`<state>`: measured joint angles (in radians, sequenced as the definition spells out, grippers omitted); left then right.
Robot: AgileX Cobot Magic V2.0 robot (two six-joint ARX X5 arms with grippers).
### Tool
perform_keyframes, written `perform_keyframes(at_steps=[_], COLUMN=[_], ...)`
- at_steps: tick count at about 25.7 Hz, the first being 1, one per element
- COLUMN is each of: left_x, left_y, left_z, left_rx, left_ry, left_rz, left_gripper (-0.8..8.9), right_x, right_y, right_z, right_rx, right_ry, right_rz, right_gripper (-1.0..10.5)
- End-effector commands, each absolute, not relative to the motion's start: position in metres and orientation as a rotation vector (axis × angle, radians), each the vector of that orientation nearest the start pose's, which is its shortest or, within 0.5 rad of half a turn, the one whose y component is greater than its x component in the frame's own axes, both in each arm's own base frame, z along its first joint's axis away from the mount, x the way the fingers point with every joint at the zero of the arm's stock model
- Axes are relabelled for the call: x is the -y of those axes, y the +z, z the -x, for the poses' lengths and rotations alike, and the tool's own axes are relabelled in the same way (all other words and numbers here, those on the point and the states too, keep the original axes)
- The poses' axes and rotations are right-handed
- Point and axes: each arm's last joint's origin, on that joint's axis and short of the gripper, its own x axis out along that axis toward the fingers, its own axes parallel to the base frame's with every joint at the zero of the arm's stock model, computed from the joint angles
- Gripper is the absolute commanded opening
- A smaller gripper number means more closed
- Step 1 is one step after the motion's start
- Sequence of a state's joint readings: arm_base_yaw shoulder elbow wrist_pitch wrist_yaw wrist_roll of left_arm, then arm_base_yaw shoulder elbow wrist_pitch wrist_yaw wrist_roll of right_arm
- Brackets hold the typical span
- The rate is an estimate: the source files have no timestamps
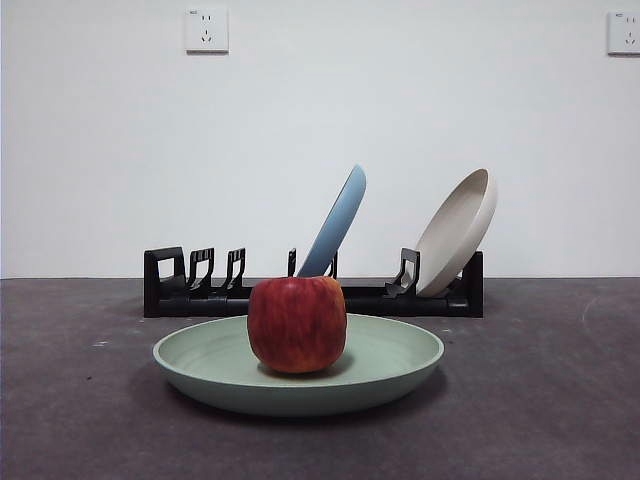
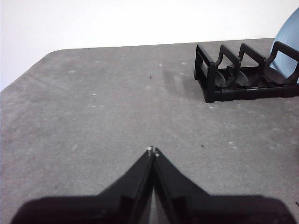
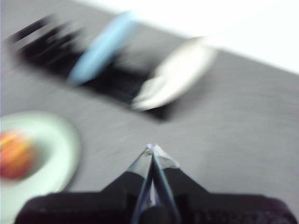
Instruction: Take the green plate from the plate rack,put the plate on the table,take the apple from the table,put the apple in the plate
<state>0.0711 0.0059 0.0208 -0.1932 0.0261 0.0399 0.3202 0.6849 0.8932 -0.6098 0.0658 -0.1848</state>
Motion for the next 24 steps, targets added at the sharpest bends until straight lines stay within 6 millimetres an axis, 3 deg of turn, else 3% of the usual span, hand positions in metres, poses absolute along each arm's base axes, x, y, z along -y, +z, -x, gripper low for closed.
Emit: perform_keyframes(at_steps=[1,3,7,14,20,24], left_x=[-0.006,-0.006,-0.006,-0.006,-0.006,-0.006], left_y=[0.147,0.147,0.147,0.147,0.147,0.147], left_z=[-0.096,-0.096,-0.096,-0.096,-0.096,-0.096], left_rx=[-0.185,-0.185,-0.185,-0.185,-0.185,-0.185], left_ry=[0.043,0.043,0.043,0.043,0.043,0.043], left_rz=[-0.02,-0.02,-0.02,-0.02,-0.02,-0.02], left_gripper=[-0.03,-0.03,-0.03,-0.03,-0.03,-0.03], right_x=[-0.02,-0.009,-0.003,-0.003,-0.001,-0.001], right_y=[0.336,0.324,0.274,0.2,0.163,0.154], right_z=[-0.114,-0.105,-0.102,-0.104,-0.102,-0.1], right_rx=[-0.323,-0.225,-0.063,-0.081,-0.123,-0.12], right_ry=[0.248,0.171,0.094,0.084,0.028,0.029], right_rz=[0.252,0.234,0.197,0.128,0.057,0.049], right_gripper=[0.0,0.0,0.0,0.0,0.0,0.0])
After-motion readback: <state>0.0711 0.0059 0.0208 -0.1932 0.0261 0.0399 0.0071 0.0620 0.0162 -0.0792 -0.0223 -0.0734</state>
